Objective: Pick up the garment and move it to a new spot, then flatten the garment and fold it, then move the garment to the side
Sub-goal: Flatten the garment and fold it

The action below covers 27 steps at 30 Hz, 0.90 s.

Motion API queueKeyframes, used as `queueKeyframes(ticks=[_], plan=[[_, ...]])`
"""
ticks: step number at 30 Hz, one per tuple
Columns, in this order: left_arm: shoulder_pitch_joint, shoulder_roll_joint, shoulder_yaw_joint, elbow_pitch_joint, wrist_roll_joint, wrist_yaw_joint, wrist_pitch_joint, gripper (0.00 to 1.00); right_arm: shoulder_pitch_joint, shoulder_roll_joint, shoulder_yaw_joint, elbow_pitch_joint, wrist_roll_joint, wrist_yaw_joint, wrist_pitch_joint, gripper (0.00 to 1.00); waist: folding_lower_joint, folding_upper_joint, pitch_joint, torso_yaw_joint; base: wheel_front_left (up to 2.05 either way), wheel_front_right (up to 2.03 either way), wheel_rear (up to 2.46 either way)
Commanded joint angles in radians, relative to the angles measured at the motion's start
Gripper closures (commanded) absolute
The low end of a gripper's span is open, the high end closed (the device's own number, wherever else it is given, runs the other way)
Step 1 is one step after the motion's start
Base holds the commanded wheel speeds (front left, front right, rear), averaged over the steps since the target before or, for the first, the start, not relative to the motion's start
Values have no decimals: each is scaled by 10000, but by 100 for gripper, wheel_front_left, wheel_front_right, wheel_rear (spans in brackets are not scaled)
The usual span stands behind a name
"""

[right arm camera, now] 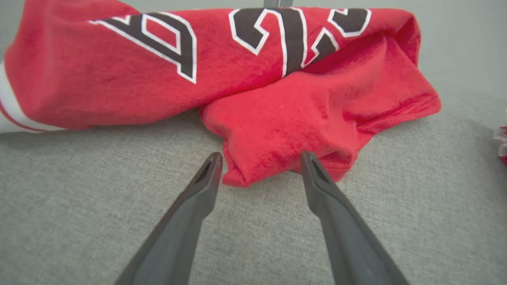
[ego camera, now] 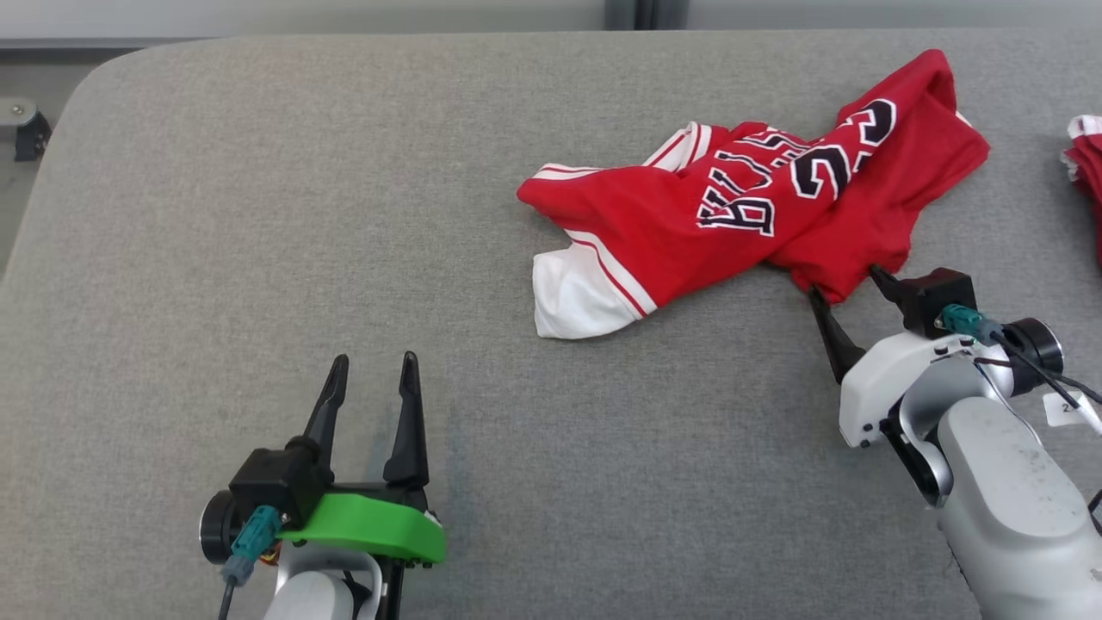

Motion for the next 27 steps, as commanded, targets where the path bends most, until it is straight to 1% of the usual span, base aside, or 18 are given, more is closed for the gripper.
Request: queueKeyframes(ticks=[1,2,3,4,5,6,8,11,14,16,17,20,24,27], plan=[[-148,32,24,-23,9,33,-5,0,-224,60,-52,238,-81,-15,-45,0,0,-1,251,263,0,0,0],[-162,32,40,-18,-2,37,-5,0,-397,106,-97,491,-151,-15,-141,0,0,-1,288,298,0,0,0],[-165,31,61,-17,2,43,-5,0,-516,168,-132,697,-177,-15,-200,20,0,-1,310,313,0,0,0],[-170,31,78,-11,1,45,-5,0,-655,253,-174,953,-220,-15,-289,52,0,-1,330,326,0,0,0],[-176,31,88,-1,-2,46,-5,0,-758,295,-180,1147,-273,-15,-356,79,0,-1,337,332,0,0,0],[-179,31,102,13,-8,57,-5,0,-877,345,-190,1356,-316,-15,-443,100,0,-1,332,328,0,0,0],[-169,31,152,24,-16,79,-5,0,-1062,446,-192,1592,-369,-15,-675,100,0,-1,282,265,0,0,0],[-93,31,209,40,25,76,-5,0,-1173,424,-175,1649,-413,-15,-1021,100,0,-1,152,78,0,0,0],[19,31,226,83,48,53,-5,0,-1013,267,-217,1325,-495,-15,-1206,100,0,-1,-22,-152,0,0,0],[95,32,258,97,42,62,-5,0,-729,106,-195,822,-522,-15,-1233,100,0,-1,-148,-374,0,0,0],[161,32,297,110,93,57,-5,0,-458,-99,-239,133,-487,-15,-1107,100,0,-1,-240,-599,0,0,0],[227,32,338,113,141,31,-5,0,171,-394,-426,-1207,-351,-15,-594,100,0,-1,-352,-888,0,0,0],[267,32,330,89,140,36,-5,0,1606,-1011,-1260,-3634,-295,-15,654,100,0,-1,-378,-1108,0,0,0],[273,34,351,83,161,-1,-5,0,2704,-1049,-1964,-5015,-242,-15,1499,100,0,-1,-292,-1196,0,0,0]])
